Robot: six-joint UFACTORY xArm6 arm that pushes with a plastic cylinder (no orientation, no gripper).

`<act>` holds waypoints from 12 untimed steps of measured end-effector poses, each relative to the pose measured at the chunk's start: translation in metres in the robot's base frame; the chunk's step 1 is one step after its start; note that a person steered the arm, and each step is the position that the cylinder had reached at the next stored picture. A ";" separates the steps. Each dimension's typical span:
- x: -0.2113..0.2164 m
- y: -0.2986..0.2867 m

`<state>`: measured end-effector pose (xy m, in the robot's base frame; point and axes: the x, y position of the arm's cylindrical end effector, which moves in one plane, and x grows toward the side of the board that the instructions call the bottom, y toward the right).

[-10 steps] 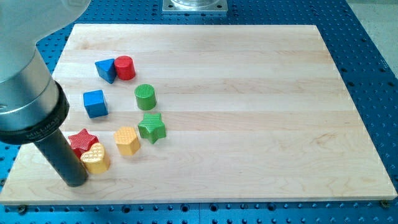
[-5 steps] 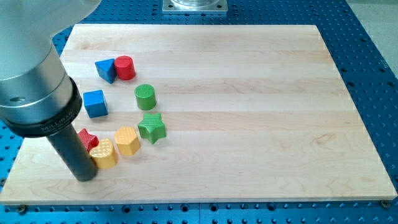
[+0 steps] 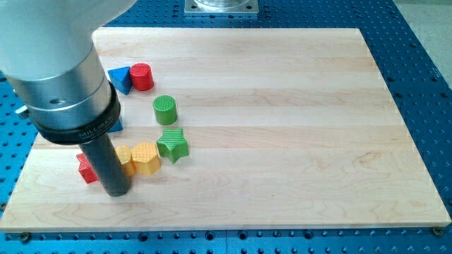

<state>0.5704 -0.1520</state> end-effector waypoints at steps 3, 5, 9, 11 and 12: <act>0.048 -0.013; 0.048 0.031; 0.030 -0.060; 0.003 -0.064; 0.015 -0.031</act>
<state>0.5854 -0.1834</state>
